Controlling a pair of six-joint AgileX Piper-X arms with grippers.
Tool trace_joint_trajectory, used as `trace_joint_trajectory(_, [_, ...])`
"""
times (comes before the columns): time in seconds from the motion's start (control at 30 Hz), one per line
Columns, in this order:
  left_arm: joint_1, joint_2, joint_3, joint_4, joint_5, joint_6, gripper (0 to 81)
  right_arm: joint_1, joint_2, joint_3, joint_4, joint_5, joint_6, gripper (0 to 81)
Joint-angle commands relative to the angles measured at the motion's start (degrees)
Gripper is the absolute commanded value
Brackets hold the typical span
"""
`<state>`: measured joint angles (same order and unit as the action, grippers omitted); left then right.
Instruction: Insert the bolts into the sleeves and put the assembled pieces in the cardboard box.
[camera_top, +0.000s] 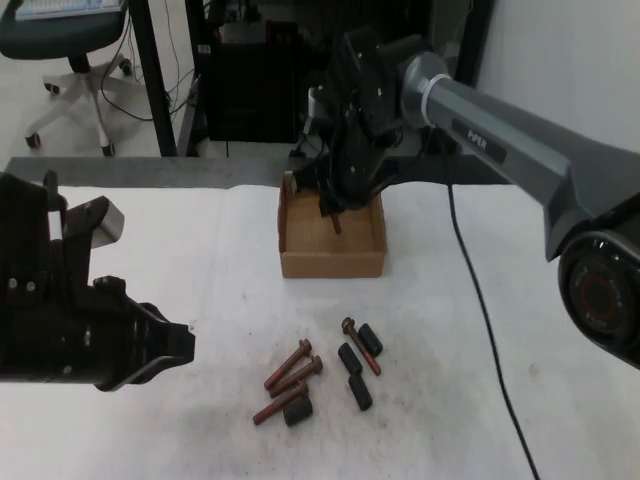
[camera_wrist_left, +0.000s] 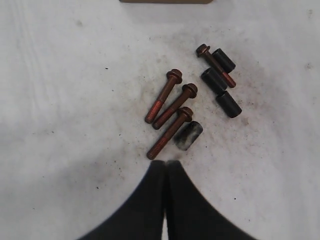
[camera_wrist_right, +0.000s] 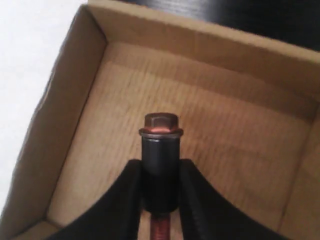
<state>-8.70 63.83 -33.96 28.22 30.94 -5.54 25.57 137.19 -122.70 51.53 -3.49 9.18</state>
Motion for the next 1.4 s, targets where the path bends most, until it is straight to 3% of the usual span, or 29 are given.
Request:
trace_joint_trajectory(0.0, [0.2, -0.5, -0.3, -0.7, -0.4, 0.4, 0.3, -0.5, -1.1, -1.2, -3.6, 0.2, -2.3, 13.1])
trace_joint_trajectory(0.13, [0.2, -0.5, -0.3, -0.8, 0.0, 0.4, 0.3, -0.5, -1.1, -1.2, -3.8, 0.1, -3.0, 36.6])
trace_joint_trajectory(0.2, [0.2, -0.7, -0.3, -0.8, 0.0, 0.4, 0.3, -0.5, -1.1, -1.2, -3.8, 0.1, -3.0, 38.7])
trace_joint_trajectory(0.27, [0.2, -1.2, -0.3, -1.2, -0.1, 0.4, 0.3, -0.6, -1.9, -1.2, -3.8, 0.2, -3.0, 29.7])
trace_joint_trajectory(0.37, [0.2, -2.9, -0.3, -3.2, -0.5, 0.4, 0.3, -0.8, -3.7, -1.2, -3.3, 0.2, -3.0, 1.3])
trace_joint_trajectory(0.53, [-0.6, -6.9, -0.3, -9.5, -2.5, 1.8, 0.3, -1.6, -10.2, -1.2, 4.8, 0.2, -1.2, 0.8])
trace_joint_trajectory(0.63, [-2.9, -7.8, -0.7, -11.5, 3.3, 12.5, 0.3, -1.8, -15.9, -0.3, 11.8, 0.2, -4.4, 0.8])
trace_joint_trajectory(0.7, [-5.1, -7.8, -0.9, -11.1, 3.4, 15.6, 0.3, -2.0, -21.3, 2.1, 13.8, 0.1, -6.5, 0.8])
trace_joint_trajectory(0.83, [-9.1, -5.0, -0.9, -11.0, -1.9, 15.8, 0.3, -2.2, -33.2, 12.9, 12.1, 0.1, -6.6, 0.8])
trace_joint_trajectory(1.03, [-12.5, 5.3, -5.4, -10.9, -5.1, 15.8, 0.3, -2.3, -53.3, 41.4, 4.4, -0.1, -4.8, 0.8])
trace_joint_trajectory(1.2, [-14.3, 17.3, -14.5, -10.4, -6.0, 15.8, 0.3, -2.3, -71.4, 64.4, -2.0, -5.7, 1.5, 0.8])
trace_joint_trajectory(1.37, [-16.7, 30.4, -28.1, 3.8, -6.8, 21.8, 0.0, -2.1, -86.6, 78.1, -2.4, -6.3, 4.4, 0.8])
